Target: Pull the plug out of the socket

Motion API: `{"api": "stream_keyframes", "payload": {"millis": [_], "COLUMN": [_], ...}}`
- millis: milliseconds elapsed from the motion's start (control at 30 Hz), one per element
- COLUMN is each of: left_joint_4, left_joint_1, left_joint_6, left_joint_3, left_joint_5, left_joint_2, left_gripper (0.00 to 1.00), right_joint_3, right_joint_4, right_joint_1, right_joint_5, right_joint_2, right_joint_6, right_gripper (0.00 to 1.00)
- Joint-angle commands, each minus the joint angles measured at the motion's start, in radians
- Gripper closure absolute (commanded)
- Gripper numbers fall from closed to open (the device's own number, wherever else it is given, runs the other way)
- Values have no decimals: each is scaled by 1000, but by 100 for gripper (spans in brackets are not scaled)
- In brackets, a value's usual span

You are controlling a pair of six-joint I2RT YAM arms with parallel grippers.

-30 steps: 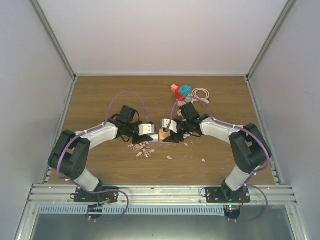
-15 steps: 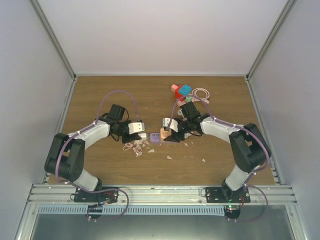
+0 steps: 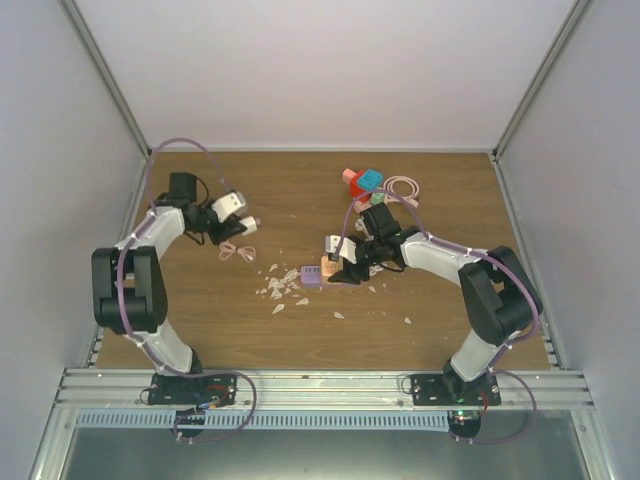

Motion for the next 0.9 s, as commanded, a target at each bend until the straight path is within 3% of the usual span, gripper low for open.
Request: {"api": "stream_keyframes", "payload": {"millis": [0, 167, 400, 867], "left_joint_4": [0, 25, 88, 141], "left_joint_1": [99, 198, 255, 264], "left_joint_6": [-104, -241, -378, -421], "left_joint_3": [136, 311, 491, 661], "left_joint_5": [73, 104, 4, -207], "left_joint_2": [113, 262, 443, 628], "left_gripper": [91, 91, 91, 85], "right_joint_3": [-17, -15, -8, 3], "right_joint_4": [-109, -110, -112, -117], "right_joint_1": [-27, -27, -27, -27], "right_joint_5": [145, 145, 142, 135], "right_joint_2": [41, 43, 47, 52], "right_joint_6": [-16, -14, -10, 3], "right_gripper": [91, 91, 90, 87]}}
